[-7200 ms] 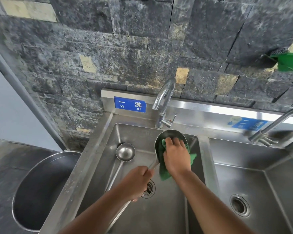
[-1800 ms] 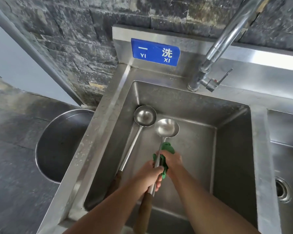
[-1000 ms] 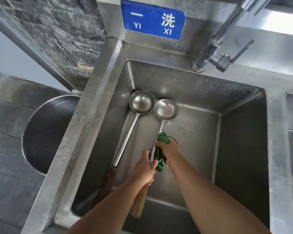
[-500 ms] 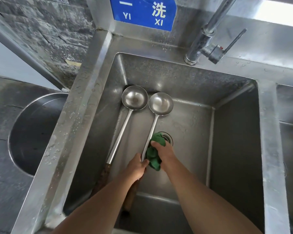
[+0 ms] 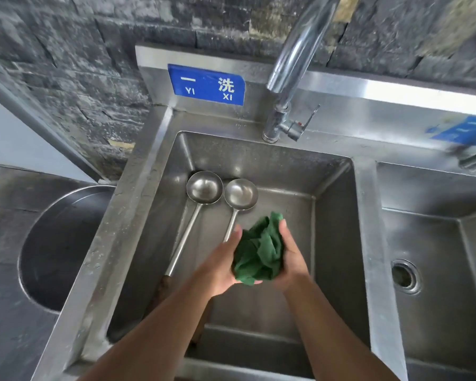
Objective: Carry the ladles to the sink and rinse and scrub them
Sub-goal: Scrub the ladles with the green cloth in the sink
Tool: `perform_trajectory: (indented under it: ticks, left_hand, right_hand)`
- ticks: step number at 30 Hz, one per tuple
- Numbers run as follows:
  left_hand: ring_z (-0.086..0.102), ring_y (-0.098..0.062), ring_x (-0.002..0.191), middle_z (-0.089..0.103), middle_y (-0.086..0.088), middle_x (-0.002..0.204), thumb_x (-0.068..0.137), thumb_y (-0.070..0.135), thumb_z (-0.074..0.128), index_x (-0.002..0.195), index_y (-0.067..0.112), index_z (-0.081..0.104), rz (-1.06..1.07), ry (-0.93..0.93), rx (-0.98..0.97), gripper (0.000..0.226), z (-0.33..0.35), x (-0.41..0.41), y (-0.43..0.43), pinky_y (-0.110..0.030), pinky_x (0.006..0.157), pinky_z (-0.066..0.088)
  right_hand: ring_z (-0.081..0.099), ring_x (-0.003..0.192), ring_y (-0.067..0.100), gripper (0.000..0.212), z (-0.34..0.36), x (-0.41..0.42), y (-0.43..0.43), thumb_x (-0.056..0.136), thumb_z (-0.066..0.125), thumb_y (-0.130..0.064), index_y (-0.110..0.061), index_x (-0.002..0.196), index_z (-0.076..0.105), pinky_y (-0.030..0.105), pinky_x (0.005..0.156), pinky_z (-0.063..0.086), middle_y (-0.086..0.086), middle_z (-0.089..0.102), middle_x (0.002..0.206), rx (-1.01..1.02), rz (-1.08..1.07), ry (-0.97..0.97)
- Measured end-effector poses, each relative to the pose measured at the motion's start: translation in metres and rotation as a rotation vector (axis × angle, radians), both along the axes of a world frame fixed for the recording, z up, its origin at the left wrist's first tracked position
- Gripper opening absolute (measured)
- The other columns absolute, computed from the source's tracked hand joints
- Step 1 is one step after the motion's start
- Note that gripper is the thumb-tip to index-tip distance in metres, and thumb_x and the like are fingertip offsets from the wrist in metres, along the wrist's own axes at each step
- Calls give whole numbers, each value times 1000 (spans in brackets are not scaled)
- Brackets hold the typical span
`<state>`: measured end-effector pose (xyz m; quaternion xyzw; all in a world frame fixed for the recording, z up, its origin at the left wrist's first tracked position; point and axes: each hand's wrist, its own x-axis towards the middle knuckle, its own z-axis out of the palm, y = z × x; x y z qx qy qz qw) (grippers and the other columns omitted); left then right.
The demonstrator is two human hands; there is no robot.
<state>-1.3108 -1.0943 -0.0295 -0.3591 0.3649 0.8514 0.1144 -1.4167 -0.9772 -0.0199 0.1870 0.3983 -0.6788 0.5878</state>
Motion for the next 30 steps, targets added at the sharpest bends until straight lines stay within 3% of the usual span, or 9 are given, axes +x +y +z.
perform_trajectory:
  ticks: [3, 7, 10, 12, 15, 18, 21, 26, 30]
  left_hand:
    - [70, -35, 104, 72, -15, 116, 81, 50, 72, 112, 23, 70, -73, 88, -135, 41, 34, -11, 8, -48, 73, 60]
    - [75, -20, 81, 76, -13, 95, 92, 21, 66, 92, 19, 73, -20, 122, -515, 7, 67, -40, 19, -37, 63, 61]
    - [67, -7, 63, 72, 6, 71, 89, 34, 65, 77, 28, 70, -80, 90, -871, 14, 85, -67, 29, -33, 62, 54]
    - [71, -18, 69, 74, 2, 73, 81, 51, 61, 81, 29, 70, -196, 97, -951, 25, 97, -84, 42, -42, 66, 58]
    - [71, -43, 75, 72, -22, 87, 84, 50, 61, 87, 20, 70, -160, 110, -884, 32, 103, -106, 61, -58, 64, 59]
    - [73, -33, 61, 70, -15, 84, 94, 30, 62, 79, 23, 66, -18, 36, -753, 17, 98, -130, 81, -52, 47, 59]
    - [72, -28, 69, 64, -6, 92, 97, 30, 58, 86, 23, 60, -98, -38, -702, 14, 86, -152, 105, -43, 46, 60]
    - [68, -31, 88, 63, -16, 113, 99, 21, 55, 117, 4, 57, -87, -101, -462, 24, 55, -179, 137, -41, 52, 60]
    - [68, -28, 76, 66, -14, 96, 99, 9, 54, 118, 0, 59, 6, -174, -361, 21, 17, -188, 157, -37, 50, 59]
  right_hand:
    - [56, 127, 40, 78, 35, -15, 17, 83, 57, -63, -5, 135, 57, 62, 110, 38, 23, 60, 135, -37, 38, 152]
    - [52, 127, 49, 66, 59, -39, 45, 92, 61, -40, 3, 139, 45, 69, 107, 37, 33, 53, 138, -33, -122, 293]
    - [64, 115, 42, 49, 71, -48, 63, 89, 66, -26, 2, 127, 57, 56, 97, 51, 27, 65, 126, -6, -102, 384]
    - [72, 99, 37, 34, 71, -60, 78, 82, 73, -13, -2, 113, 65, 47, 82, 59, 21, 73, 110, 103, -84, 424]
    - [74, 74, 29, 15, 70, -86, 106, 85, 67, 5, -1, 99, 67, 38, 64, 62, 16, 76, 86, 226, -133, 446]
    - [72, 63, 29, 13, 74, -118, 141, 88, 59, 11, 7, 98, 64, 37, 55, 61, 21, 73, 77, 265, -201, 464]
    - [66, 69, 35, 20, 71, -147, 168, 85, 59, 15, 10, 104, 60, 42, 65, 61, 26, 66, 85, 355, -213, 546]
    - [68, 81, 38, 31, 49, -182, 195, 83, 67, 12, 9, 113, 59, 42, 69, 62, 26, 68, 96, 458, -229, 613]
    - [65, 92, 41, 43, 12, -195, 211, 86, 64, 13, 2, 126, 57, 57, 92, 53, 33, 64, 113, 590, -241, 541]
